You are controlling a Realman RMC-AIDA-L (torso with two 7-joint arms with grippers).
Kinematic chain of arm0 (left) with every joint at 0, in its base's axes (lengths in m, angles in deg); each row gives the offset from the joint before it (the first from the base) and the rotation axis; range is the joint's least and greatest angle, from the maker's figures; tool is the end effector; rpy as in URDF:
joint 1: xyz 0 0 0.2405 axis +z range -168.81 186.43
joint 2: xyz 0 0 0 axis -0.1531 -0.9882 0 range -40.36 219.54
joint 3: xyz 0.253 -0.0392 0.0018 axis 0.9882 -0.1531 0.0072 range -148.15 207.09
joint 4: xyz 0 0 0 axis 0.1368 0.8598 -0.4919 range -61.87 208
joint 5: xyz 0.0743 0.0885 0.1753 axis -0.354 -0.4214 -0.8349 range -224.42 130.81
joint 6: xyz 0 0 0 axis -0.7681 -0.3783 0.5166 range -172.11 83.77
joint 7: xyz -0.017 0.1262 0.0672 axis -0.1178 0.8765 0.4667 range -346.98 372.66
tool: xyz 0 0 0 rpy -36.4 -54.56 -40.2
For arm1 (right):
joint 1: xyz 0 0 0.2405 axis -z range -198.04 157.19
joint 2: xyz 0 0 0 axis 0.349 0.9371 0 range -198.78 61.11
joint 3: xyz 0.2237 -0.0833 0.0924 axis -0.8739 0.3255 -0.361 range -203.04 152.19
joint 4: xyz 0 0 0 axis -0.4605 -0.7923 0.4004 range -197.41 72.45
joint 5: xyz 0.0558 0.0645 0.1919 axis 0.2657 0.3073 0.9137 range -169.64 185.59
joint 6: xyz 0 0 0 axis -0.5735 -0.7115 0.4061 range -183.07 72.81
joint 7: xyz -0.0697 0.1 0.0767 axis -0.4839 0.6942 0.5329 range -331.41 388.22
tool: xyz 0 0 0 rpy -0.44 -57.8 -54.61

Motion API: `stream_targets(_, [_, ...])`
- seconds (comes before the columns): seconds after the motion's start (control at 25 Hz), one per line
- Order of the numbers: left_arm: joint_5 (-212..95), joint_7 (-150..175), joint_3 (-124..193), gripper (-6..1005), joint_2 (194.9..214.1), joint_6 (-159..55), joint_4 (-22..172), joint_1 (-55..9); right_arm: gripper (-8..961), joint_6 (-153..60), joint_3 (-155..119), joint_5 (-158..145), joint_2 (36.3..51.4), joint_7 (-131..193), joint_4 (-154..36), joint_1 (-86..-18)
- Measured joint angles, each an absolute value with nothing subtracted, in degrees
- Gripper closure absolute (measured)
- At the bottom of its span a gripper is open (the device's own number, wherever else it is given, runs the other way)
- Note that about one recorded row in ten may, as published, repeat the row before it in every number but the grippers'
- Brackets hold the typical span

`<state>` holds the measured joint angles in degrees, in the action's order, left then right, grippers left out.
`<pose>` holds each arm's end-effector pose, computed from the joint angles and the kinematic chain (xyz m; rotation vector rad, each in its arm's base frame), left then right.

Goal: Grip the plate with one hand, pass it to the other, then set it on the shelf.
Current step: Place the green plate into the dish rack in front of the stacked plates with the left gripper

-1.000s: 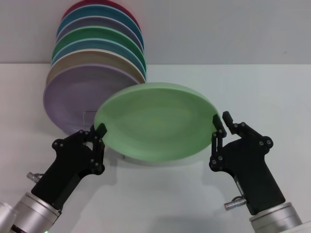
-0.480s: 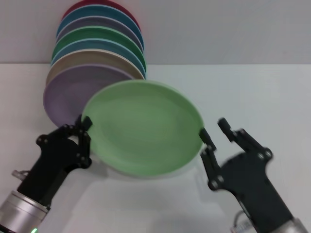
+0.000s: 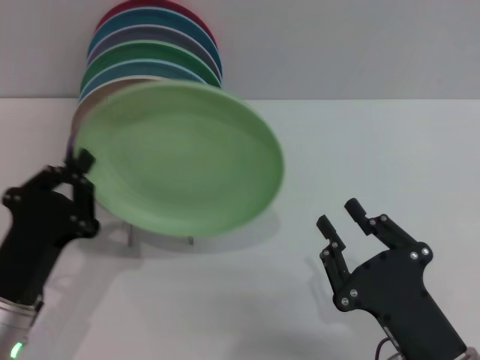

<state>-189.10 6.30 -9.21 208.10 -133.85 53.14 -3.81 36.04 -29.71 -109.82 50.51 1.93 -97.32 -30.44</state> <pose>-0.2773 0.2471 -0.0321 -1.7137 -0.2692 -1.0767 0.2294 0.1826 -0.0919 -1.7868 0.0835 0.9306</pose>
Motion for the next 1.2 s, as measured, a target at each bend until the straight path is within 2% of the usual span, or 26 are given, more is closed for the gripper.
stream_targets(0.32, [-189.49, 6.46, -16.07, 963, 207.81, -141.40, 58.25, -5.73, 633, 30.16, -32.10, -108.15, 50.60, 4.36, -94.18, -31.40])
stream_targets(0.36, [-189.50, 7.00, -18.08, 963, 207.80, -144.04, 62.12, -8.13, 633, 29.93, -32.66, -108.14, 50.56, 5.80, -93.57, -31.61])
stream_targets(0.72, [-189.67, 18.03, -17.66, 963, 207.63, -145.85, 68.33, -12.69, 633, 29.73, -37.37, -108.08, 50.39, 10.47, -90.13, -32.58])
stream_targets(1.2, [-189.85, 25.23, -12.96, 962, 206.94, -145.11, 72.97, -14.52, 634, 30.16, -41.04, -106.59, 50.40, 10.55, -89.96, -31.79])
